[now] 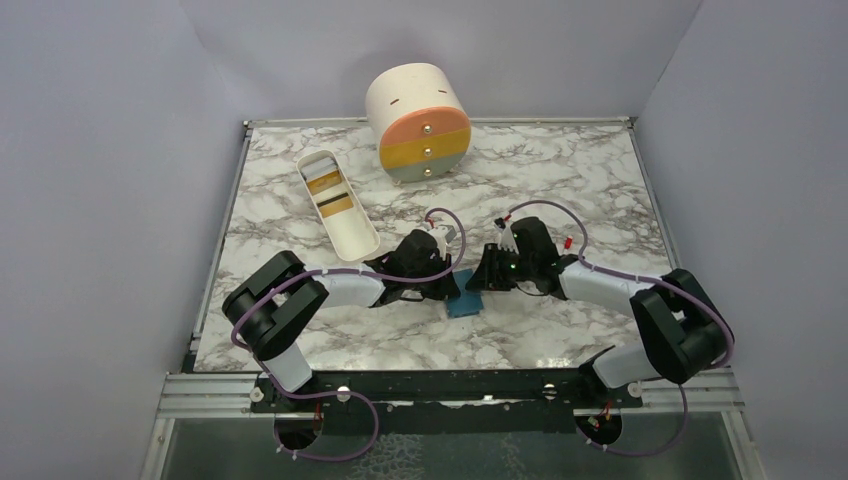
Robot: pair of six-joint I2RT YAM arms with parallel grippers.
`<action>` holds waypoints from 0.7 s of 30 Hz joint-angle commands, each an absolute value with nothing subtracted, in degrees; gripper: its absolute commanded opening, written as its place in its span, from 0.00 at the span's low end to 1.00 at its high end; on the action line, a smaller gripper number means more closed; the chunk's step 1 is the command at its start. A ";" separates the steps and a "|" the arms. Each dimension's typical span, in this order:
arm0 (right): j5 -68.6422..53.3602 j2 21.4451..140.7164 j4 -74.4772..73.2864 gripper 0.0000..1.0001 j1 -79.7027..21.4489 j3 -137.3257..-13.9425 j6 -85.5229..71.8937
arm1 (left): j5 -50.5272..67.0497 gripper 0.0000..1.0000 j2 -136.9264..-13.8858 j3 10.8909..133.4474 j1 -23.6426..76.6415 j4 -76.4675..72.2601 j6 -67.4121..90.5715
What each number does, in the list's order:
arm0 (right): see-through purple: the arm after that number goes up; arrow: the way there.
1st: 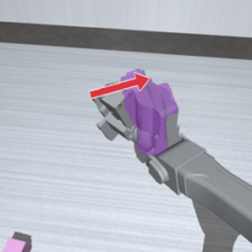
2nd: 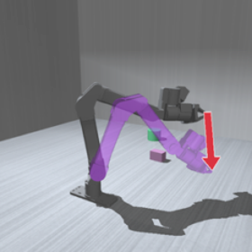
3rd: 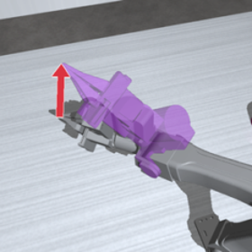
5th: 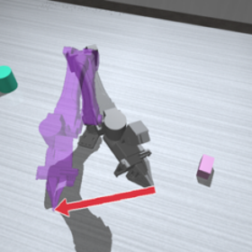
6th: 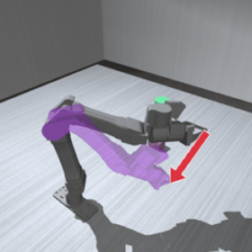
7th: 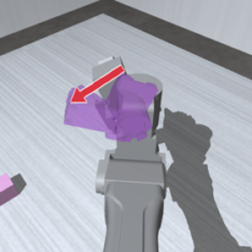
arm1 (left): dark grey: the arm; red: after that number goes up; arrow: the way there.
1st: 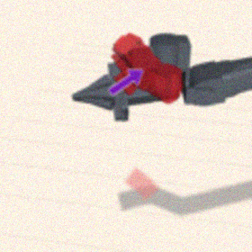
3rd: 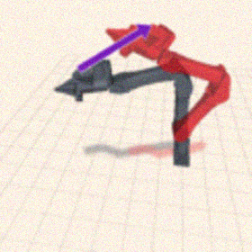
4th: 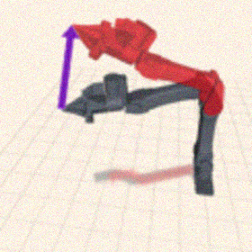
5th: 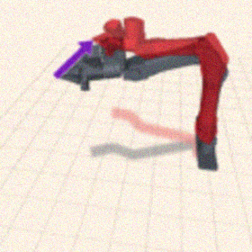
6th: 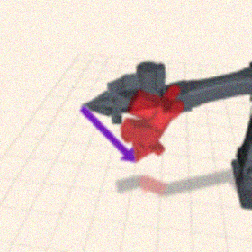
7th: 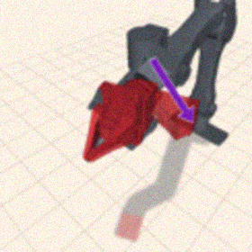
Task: Put the credit cards into the card holder
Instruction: Close the card holder at the center of the board.
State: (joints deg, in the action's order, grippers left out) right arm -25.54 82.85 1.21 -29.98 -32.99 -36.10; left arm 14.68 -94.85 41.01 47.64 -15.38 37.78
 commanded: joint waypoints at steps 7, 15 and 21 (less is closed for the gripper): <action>-21.23 79.62 -4.40 0.27 -30.50 -34.14 -34.19 | 14.05 0.06 -96.24 39.77 47.81 -13.93 37.04; -23.69 82.07 -0.94 0.25 -30.49 -33.66 -35.68 | 14.04 0.06 -96.07 39.95 47.81 -13.71 37.19; -24.88 83.53 1.28 0.24 -30.65 -32.73 -36.84 | 13.97 0.06 -96.05 39.60 47.81 -13.99 37.48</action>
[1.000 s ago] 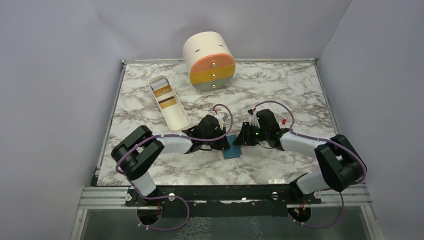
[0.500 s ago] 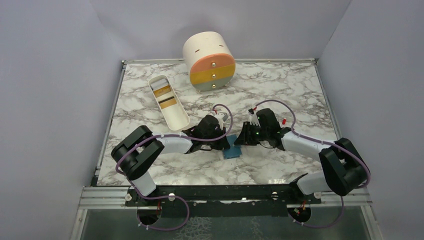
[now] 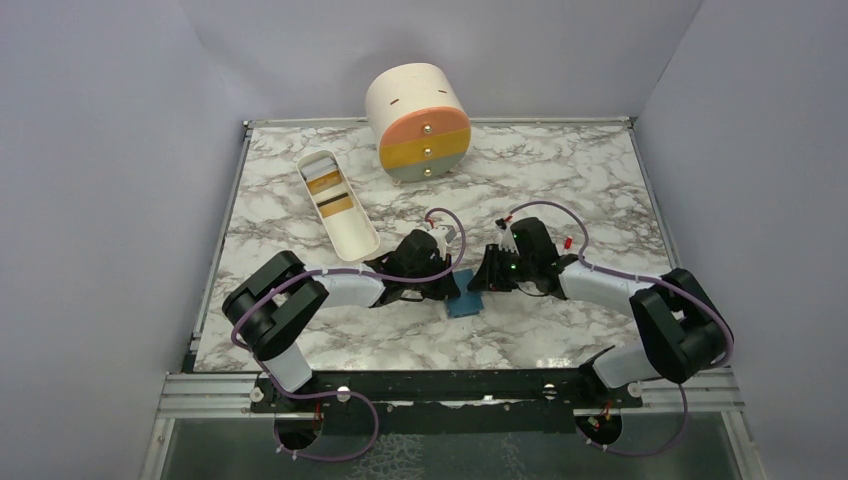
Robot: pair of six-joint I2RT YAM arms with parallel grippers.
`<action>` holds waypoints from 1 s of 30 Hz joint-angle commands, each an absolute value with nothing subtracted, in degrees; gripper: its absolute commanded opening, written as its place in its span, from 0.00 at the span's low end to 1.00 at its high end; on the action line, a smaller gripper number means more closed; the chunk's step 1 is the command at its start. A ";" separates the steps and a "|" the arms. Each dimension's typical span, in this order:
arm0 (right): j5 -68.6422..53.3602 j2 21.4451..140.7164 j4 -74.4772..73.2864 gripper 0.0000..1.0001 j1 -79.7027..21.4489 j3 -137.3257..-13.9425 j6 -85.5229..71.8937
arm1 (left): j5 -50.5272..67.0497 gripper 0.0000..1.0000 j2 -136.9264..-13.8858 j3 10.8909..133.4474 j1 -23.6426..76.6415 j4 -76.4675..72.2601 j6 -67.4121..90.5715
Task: Put the credit cards into the card holder
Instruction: Close the card holder at the center of the board.
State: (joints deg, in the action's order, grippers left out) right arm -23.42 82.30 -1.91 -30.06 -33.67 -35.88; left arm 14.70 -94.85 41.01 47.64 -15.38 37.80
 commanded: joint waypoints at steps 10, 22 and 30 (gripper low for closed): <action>-25.21 85.02 3.42 0.23 -31.37 -32.27 -38.23 | 14.13 0.06 -96.06 39.68 47.82 -14.26 37.63; -22.23 84.49 0.33 0.12 -32.47 -32.72 -36.78 | 14.15 0.06 -95.89 39.52 47.83 -14.33 37.62; -17.48 85.37 -3.31 0.10 -33.17 -34.20 -34.72 | 13.96 0.06 -95.59 39.25 47.77 -14.38 37.72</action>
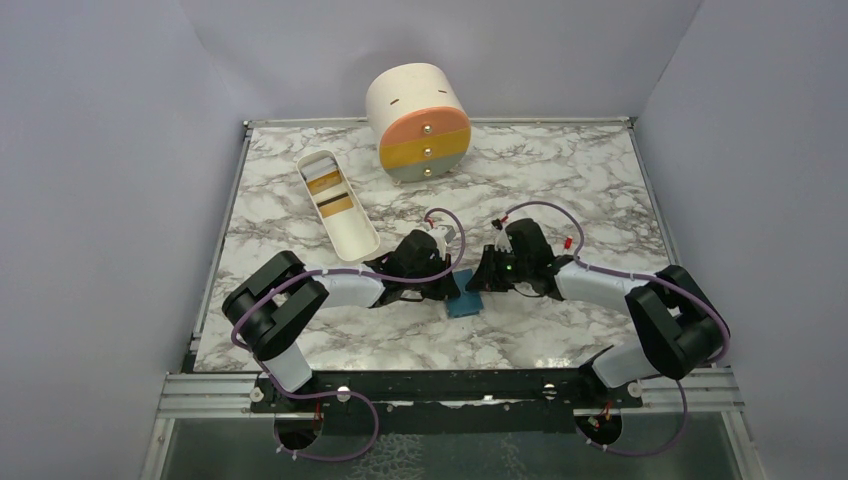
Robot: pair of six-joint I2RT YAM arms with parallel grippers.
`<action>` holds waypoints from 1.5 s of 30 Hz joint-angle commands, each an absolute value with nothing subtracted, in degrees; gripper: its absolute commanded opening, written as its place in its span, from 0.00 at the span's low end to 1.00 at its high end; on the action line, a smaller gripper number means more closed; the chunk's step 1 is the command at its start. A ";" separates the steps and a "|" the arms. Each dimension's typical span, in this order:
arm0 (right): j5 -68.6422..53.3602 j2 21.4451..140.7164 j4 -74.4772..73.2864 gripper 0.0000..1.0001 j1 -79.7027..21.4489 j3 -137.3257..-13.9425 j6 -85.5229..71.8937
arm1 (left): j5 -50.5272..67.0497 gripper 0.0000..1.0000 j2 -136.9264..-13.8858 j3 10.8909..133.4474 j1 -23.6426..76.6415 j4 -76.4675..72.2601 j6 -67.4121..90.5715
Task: Put the credit cards into the card holder
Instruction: Close the card holder at the center of the board.
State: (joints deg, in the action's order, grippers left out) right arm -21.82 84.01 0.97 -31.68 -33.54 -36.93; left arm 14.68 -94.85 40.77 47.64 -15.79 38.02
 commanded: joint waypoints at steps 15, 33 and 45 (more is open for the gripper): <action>-7.52 90.86 -11.20 0.05 -36.80 -38.75 -32.75 | 13.75 0.06 -95.55 39.07 47.82 -14.33 37.90; -4.75 85.79 -13.44 0.04 -40.15 -38.69 -30.94 | 9.05 0.13 -90.84 38.32 47.81 -12.60 38.52; -3.35 76.18 -19.32 0.19 -40.17 -43.26 -31.78 | 0.65 0.41 -75.36 39.72 47.81 -3.99 37.52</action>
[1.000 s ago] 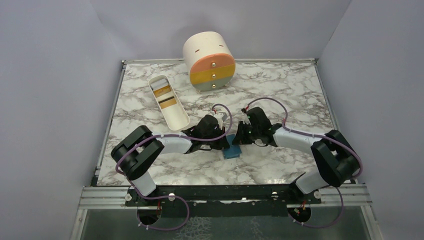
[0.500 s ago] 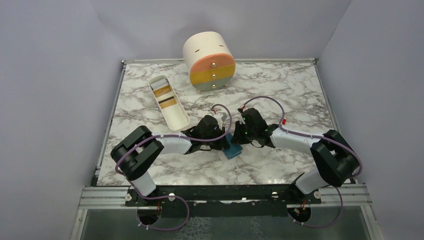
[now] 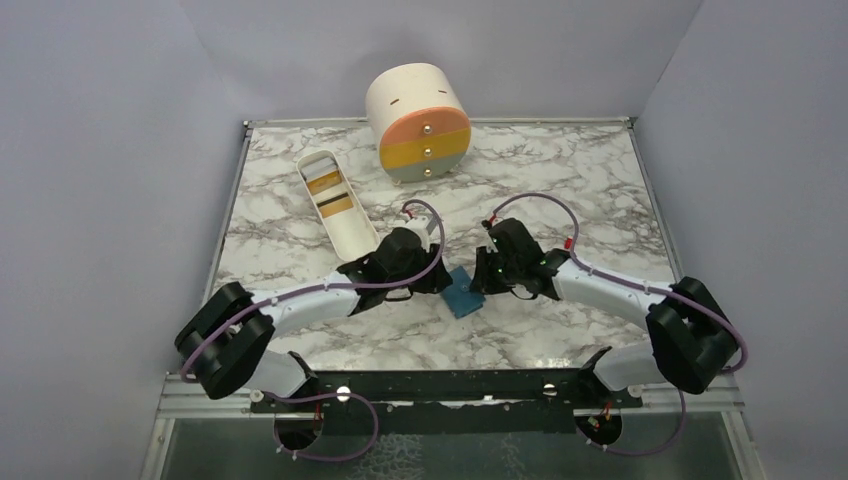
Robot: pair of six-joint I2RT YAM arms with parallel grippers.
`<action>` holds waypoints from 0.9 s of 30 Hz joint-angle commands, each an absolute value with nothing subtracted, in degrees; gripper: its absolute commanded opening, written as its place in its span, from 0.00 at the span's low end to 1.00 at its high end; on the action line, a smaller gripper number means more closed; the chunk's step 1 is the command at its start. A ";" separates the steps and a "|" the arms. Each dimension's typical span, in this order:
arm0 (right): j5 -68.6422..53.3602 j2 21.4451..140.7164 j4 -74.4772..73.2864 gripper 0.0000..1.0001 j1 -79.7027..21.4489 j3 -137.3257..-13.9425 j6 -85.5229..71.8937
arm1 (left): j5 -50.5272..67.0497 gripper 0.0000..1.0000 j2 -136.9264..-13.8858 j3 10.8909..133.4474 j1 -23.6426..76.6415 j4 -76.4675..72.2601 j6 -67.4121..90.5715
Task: Put the credit cards into the card holder
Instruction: Close the card holder at the center of the board, then reset both arms
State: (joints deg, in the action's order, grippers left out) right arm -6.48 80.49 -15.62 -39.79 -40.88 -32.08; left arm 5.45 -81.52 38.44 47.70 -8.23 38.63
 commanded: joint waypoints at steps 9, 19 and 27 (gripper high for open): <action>3.37 63.90 -26.66 0.64 -40.17 -49.14 -32.21 | -5.92 0.99 -62.35 47.30 47.81 9.28 33.12; 12.70 52.97 -38.10 0.84 -40.17 -62.71 -30.02 | -11.85 0.99 -49.30 55.96 47.81 18.08 25.95; 11.76 48.78 -39.20 0.86 -40.17 -65.98 -30.06 | -14.93 0.99 -42.31 54.64 47.81 20.01 25.19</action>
State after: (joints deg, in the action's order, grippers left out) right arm 10.46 50.81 -36.73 -39.81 -65.19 -30.89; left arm -12.05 -45.25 55.77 47.75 17.37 27.16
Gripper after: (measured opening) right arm 0.860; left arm 0.991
